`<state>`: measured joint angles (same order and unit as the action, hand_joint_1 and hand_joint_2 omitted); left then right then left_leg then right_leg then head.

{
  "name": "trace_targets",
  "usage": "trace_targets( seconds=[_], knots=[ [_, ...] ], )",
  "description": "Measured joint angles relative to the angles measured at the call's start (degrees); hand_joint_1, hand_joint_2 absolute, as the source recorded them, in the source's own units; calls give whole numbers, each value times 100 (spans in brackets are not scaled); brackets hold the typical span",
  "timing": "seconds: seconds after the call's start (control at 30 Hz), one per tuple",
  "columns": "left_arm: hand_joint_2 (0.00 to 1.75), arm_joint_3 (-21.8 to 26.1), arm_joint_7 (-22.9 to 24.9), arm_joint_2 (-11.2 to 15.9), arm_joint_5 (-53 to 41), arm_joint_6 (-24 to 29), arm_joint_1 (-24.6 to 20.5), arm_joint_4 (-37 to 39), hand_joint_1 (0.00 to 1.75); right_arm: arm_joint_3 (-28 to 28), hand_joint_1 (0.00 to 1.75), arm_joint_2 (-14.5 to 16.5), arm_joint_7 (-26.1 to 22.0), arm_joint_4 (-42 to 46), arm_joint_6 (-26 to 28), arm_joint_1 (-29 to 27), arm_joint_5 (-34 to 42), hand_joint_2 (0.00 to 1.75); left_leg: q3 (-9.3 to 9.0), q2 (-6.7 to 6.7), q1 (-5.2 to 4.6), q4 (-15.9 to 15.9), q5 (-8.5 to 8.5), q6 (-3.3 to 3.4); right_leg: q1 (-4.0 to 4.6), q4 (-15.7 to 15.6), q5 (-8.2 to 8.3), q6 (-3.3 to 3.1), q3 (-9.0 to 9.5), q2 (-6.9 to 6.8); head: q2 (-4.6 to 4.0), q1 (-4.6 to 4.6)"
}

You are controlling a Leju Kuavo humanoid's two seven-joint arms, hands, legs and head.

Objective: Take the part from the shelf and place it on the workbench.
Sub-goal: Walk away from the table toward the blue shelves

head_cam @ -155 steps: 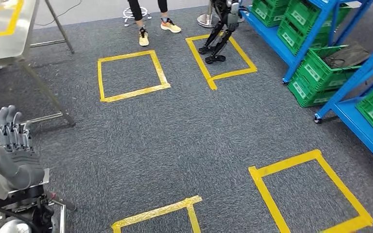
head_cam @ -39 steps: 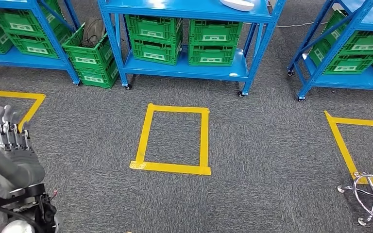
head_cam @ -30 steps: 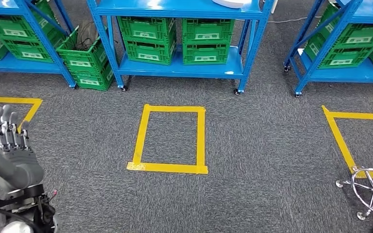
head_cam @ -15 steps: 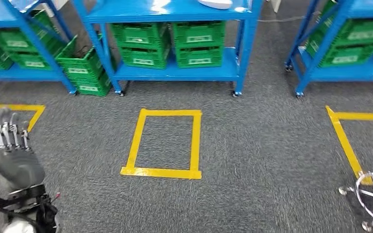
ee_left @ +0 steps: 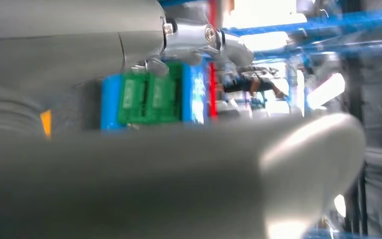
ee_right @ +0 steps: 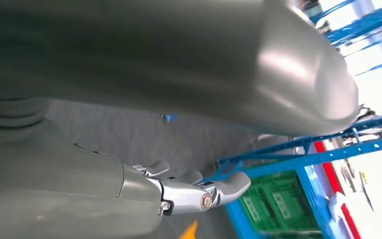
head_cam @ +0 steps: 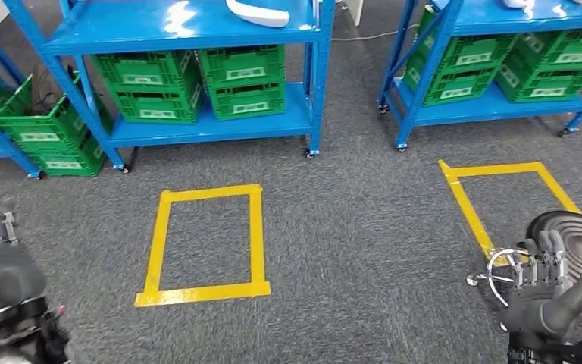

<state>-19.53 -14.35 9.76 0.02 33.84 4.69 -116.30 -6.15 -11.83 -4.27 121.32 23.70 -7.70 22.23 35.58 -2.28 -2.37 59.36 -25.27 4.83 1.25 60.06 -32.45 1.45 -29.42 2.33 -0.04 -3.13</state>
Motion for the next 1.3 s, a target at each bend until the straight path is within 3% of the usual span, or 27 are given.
trace_targets(
  seconds=[0.07,0.13,0.17,0.2,0.23,0.3,0.37,0.43,0.5,0.73,1.3],
  knots=[
    [0,-66,-101,-78,246,-72,-85,138,0,-415,0,-14,41,-111,169,231,-470,0,-41,42,26,-47,-5,-13,-14,393,-219,73,-189,-114,0,35],
    [0,-155,-194,-136,346,-115,-161,283,0,-844,0,4,-56,-254,327,397,-700,0,-36,64,23,-55,-32,4,-51,1063,-483,123,-604,-168,0,79],
    [0,-198,-222,-159,356,-124,-180,345,0,-1018,0,14,-117,-315,387,436,-733,0,-36,66,20,-53,-50,8,-65,1321,-529,135,-790,-174,0,92],
    [0,-236,-243,-180,356,-129,-190,398,0,-1163,0,22,-173,-365,432,464,-741,0,-44,66,14,-51,-69,8,-73,1415,-470,140,-903,-177,0,109],
    [0,-271,-257,-198,353,-131,-200,443,0,-1281,0,25,-216,-406,463,494,-739,0,-61,63,5,-49,-87,6,-75,1307,-302,136,-922,-178,0,130],
    [0,-329,-271,-222,348,-137,-232,517,0,-1470,0,27,-268,-463,496,566,-721,0,-116,58,-15,-57,-123,-7,-57,621,184,71,-719,-201,0,165],
    [0,-381,-269,-235,343,-145,-257,574,0,-1624,0,32,-311,-503,505,611,-682,0,-142,62,-24,-76,-140,-29,-17,31,441,-48,-476,-235,0,164],
    [0,-415,-263,-243,342,-152,-259,628,0,-1730,0,40,-366,-538,496,626,-636,0,-128,76,-7,-85,-134,-53,20,-129,462,-148,-382,-241,0,167],
    [0,-449,-261,-249,344,-158,-262,688,0,-1822,0,51,-454,-590,476,633,-554,0,-121,89,12,-85,-129,-64,36,-153,478,-187,-366,-233,0,193],
    [0,-554,-263,-257,345,-181,-280,865,0,-2078,0,139,-839,-909,419,658,-173,0,-123,96,12,-87,-139,-69,36,-165,463,-205,-366,-231,0,235],
    [0,-661,-182,-258,327,-115,-280,1003,0,-2183,0,163,-919,-1130,672,635,-167,0,-129,101,12,-86,-136,-66,36,-165,472,-211,-361,-231,0,318]
  ],
)
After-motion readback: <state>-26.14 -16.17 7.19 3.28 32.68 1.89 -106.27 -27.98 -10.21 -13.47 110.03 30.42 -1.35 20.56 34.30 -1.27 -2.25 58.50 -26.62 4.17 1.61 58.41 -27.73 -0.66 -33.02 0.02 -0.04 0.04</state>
